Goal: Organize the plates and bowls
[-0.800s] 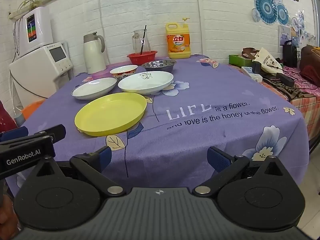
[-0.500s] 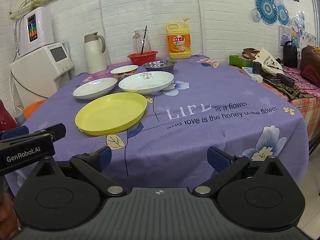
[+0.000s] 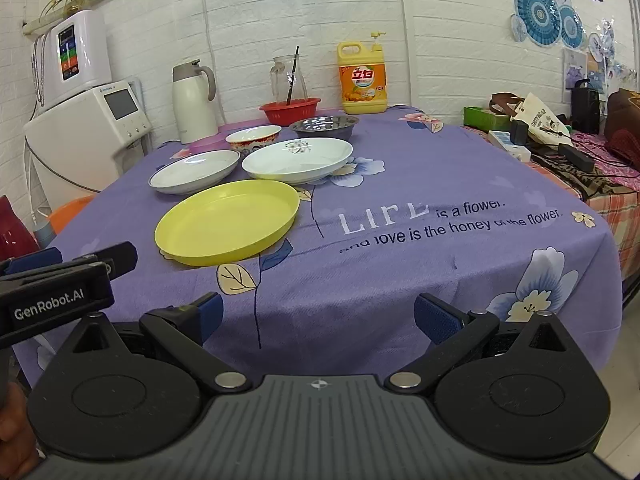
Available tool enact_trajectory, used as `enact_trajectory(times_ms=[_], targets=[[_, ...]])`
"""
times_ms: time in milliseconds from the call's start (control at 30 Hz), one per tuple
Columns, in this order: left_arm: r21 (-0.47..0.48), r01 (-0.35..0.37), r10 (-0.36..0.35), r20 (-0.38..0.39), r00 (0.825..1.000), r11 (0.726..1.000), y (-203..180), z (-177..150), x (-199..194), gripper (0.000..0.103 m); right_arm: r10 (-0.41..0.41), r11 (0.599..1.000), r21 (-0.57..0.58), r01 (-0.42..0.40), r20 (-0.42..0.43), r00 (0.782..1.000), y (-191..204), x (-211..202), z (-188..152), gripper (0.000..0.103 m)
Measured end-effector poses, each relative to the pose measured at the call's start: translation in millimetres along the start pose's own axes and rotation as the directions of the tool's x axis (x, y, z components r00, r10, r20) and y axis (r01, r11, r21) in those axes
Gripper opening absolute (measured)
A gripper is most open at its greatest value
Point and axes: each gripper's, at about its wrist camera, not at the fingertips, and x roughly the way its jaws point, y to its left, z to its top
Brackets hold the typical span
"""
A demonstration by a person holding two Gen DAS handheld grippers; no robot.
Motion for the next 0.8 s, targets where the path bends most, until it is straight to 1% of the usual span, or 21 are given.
enact_trajectory(times_ms=[800], targets=[[-0.021, 0.004, -0.004, 0.005, 1.0, 1.0, 5.4, 1.6, -1.1, 0.084, 0.004, 1.0, -0.001, -0.004, -0.004, 1.0, 1.2, 1.1, -0.7, 0.103]])
